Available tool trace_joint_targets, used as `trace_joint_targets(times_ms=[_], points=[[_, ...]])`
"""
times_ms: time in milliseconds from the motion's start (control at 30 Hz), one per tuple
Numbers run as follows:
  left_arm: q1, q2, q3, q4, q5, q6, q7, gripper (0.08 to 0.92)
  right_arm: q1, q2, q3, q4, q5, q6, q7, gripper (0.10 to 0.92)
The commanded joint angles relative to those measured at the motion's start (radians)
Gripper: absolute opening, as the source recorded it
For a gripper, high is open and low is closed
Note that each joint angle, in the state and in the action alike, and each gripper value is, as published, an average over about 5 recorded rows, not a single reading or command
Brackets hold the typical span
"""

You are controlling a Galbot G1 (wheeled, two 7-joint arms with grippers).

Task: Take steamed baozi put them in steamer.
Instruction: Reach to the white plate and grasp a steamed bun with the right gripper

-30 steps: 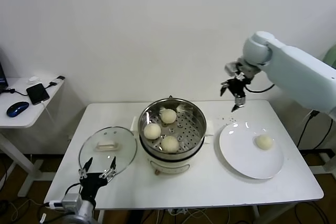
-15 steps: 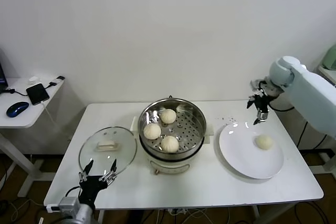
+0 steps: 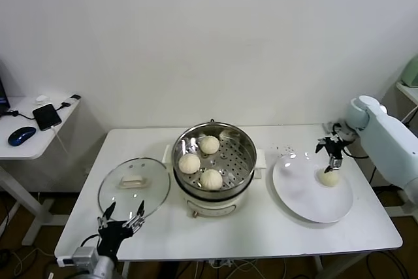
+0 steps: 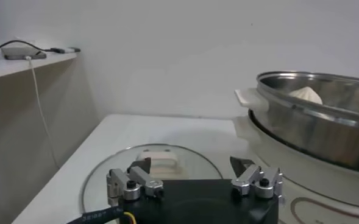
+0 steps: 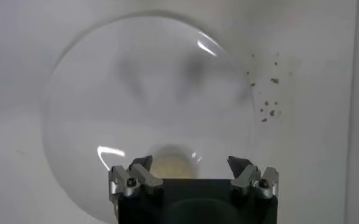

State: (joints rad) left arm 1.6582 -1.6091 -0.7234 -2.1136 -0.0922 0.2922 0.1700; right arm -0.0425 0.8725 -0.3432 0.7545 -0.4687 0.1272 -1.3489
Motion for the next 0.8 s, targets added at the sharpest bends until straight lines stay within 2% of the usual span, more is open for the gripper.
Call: trace_joint_targets(times_ms=[33,800], points=[[0.006,-0.022,-0.003,-0.002,-0.013,0.004,0.002,0.823,-0.071,0.036,0.12,-0.1,-0.098,0.093,0.057,0.823],[0.007,-0.02,-0.004,-0.003,-0.018,0.005,0.002,0.823,-0.086,0.053,0.162,-0.129,-0.208,0.09,0.073,0.823]])
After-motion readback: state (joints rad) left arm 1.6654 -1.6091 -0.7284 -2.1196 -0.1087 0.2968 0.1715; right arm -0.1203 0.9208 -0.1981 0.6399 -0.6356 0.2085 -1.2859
